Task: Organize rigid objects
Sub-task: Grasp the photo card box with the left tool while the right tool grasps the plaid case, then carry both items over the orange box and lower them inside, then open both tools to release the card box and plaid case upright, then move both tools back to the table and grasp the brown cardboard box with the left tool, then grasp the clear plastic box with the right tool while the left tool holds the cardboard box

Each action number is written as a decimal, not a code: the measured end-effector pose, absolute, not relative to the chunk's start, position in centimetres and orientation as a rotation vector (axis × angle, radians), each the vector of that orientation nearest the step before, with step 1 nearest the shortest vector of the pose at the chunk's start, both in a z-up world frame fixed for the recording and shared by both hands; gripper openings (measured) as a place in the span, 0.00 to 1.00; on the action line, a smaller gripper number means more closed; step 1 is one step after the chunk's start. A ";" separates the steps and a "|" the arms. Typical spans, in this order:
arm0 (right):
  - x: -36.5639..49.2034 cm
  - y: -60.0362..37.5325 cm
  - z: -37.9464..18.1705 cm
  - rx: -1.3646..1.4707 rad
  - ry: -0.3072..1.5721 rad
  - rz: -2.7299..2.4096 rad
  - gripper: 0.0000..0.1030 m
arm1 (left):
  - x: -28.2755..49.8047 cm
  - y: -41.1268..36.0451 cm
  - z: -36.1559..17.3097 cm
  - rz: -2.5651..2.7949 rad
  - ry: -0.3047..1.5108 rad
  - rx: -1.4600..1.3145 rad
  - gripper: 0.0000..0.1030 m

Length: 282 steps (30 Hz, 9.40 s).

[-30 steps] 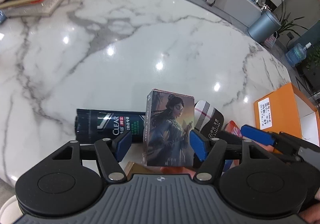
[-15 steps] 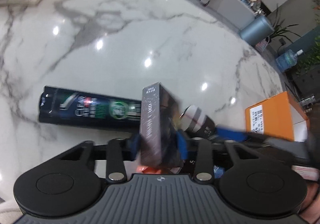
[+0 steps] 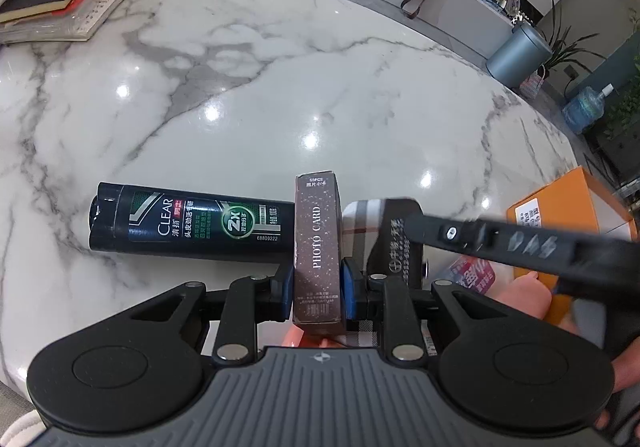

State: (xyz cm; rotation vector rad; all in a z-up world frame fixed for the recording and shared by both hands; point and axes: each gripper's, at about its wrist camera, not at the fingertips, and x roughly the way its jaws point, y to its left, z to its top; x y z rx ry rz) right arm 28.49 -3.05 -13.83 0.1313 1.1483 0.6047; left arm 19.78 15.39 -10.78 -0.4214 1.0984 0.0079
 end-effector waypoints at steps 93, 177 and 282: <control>28.8 -34.7 -11.8 0.259 0.995 0.188 0.18 | 30.2 -19.6 -8.2 -0.165 1.104 0.079 0.34; 33.9 -23.6 -14.8 0.071 1.398 0.497 0.10 | 27.2 -8.1 -6.5 -0.248 1.112 -0.228 0.14; 17.3 -12.2 -12.4 -0.081 1.147 0.372 0.51 | 12.9 9.1 -6.0 -0.219 1.056 -0.154 0.65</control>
